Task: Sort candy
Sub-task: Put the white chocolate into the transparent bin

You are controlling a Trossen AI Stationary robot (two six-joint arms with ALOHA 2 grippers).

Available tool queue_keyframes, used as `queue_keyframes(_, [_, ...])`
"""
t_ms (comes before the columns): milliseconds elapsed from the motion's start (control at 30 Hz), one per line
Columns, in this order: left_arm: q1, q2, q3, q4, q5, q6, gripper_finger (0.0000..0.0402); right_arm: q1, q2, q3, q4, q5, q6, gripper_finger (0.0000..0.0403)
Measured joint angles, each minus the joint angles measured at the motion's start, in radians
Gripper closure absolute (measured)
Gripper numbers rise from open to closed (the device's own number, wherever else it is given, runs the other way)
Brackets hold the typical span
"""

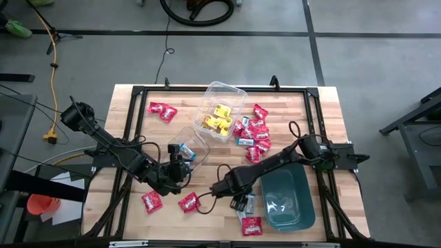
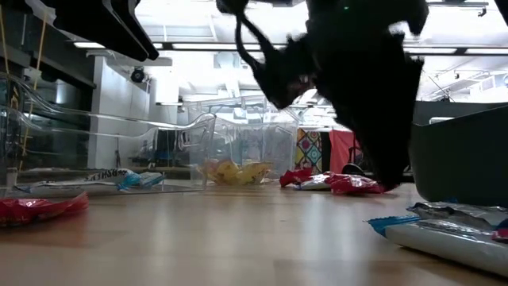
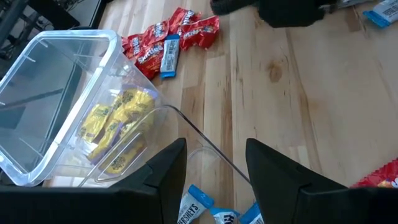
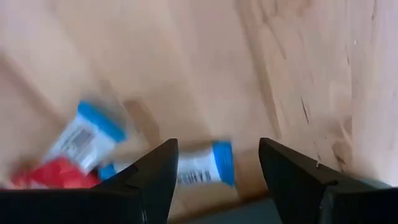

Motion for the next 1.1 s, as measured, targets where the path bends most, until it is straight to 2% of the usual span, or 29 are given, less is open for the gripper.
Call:
queue_keyframes(100, [0.0,0.0,0.0,0.0,0.0,0.0,0.0247,0.011,0.0,0.022,-0.063,-0.021,-0.114,0.0181])
queue_keyframes(233, [0.0,0.0,0.0,0.0,0.0,-0.007,0.0247,0.039,-0.001,0.027,-0.05,-0.048,-0.204,0.0181])
queue_keyframes(400, [0.0,0.0,0.0,0.0,0.0,-0.009,0.0247,0.069,-0.002,-0.025,0.003,-0.122,-0.252,0.0181])
queue_keyframes(567, [0.0,0.0,0.0,0.0,0.0,-0.01,0.0247,0.076,-0.002,-0.061,0.033,-0.12,-0.258,0.0181])
queue_keyframes(800, [0.0,0.0,0.0,0.0,0.0,-0.01,0.0247,0.058,-0.004,-0.06,0.06,-0.026,-0.263,0.0181])
queue_keyframes(1000, [0.0,0.0,0.0,0.0,0.0,-0.01,0.0247,0.036,-0.006,-0.058,0.075,0.056,-0.385,0.0181])
queue_keyframes(1100, [0.0,0.0,0.0,0.0,0.0,-0.01,0.0247,0.034,-0.006,-0.058,0.073,0.064,-0.45,0.0181])
